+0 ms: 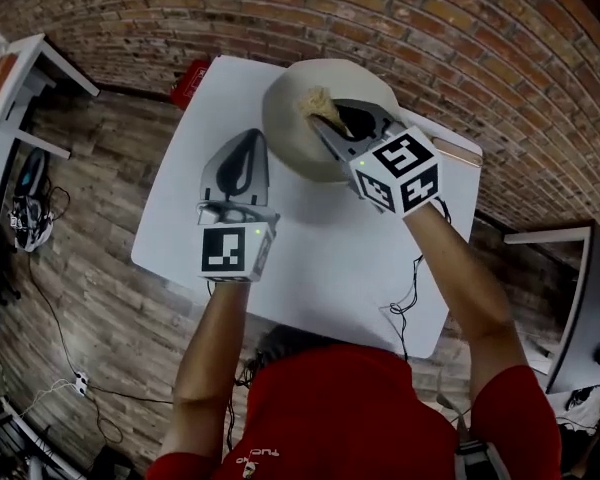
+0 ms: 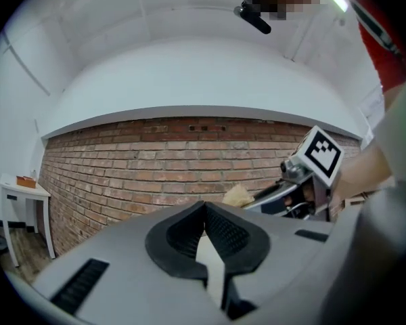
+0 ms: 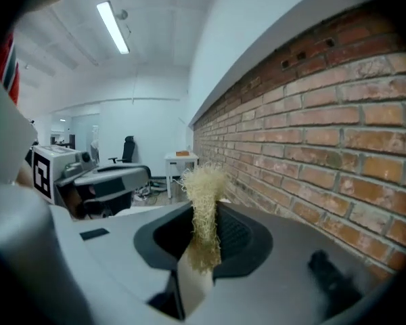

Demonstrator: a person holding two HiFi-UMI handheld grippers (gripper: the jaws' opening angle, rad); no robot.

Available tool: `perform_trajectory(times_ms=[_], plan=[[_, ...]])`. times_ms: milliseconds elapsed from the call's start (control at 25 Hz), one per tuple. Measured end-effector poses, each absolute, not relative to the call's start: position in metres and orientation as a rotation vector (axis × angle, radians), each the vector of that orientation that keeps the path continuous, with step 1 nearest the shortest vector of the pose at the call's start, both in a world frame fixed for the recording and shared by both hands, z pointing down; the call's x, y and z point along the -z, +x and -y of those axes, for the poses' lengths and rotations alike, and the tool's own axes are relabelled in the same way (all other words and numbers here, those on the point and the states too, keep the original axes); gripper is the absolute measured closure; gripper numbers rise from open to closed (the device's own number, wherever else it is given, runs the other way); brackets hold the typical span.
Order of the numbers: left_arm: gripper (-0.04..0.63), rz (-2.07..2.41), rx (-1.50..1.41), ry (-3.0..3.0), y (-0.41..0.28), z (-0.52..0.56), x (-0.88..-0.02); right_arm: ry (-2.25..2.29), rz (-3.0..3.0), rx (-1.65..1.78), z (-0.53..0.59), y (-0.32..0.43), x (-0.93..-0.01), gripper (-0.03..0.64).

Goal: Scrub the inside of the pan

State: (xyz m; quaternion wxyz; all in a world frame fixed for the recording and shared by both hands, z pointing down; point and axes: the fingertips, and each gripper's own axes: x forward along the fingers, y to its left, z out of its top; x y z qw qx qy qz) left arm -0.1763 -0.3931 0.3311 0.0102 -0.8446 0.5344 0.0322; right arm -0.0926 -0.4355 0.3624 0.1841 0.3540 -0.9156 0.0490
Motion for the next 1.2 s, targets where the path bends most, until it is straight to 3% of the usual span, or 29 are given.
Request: perform_trajectory(times_ms=[520, 880, 1200], plan=[[0.581, -1.754, 0.033, -2.649, -0.182, 0.411, -0.377, 0.624, 2.170, -0.286, 0.484, -0.118, -0.531, 0.529], [0.581, -1.817, 0.025, -2.652, -0.192, 0.413, -0.392, 0.549, 2.058, -0.267, 0.490, -0.125, -0.563, 0.529], [0.581, -1.840, 0.029, -2.649, -0.202, 0.408, -0.396, 0.677, 1.948, -0.227, 0.538, -0.081, -0.573, 0.529]])
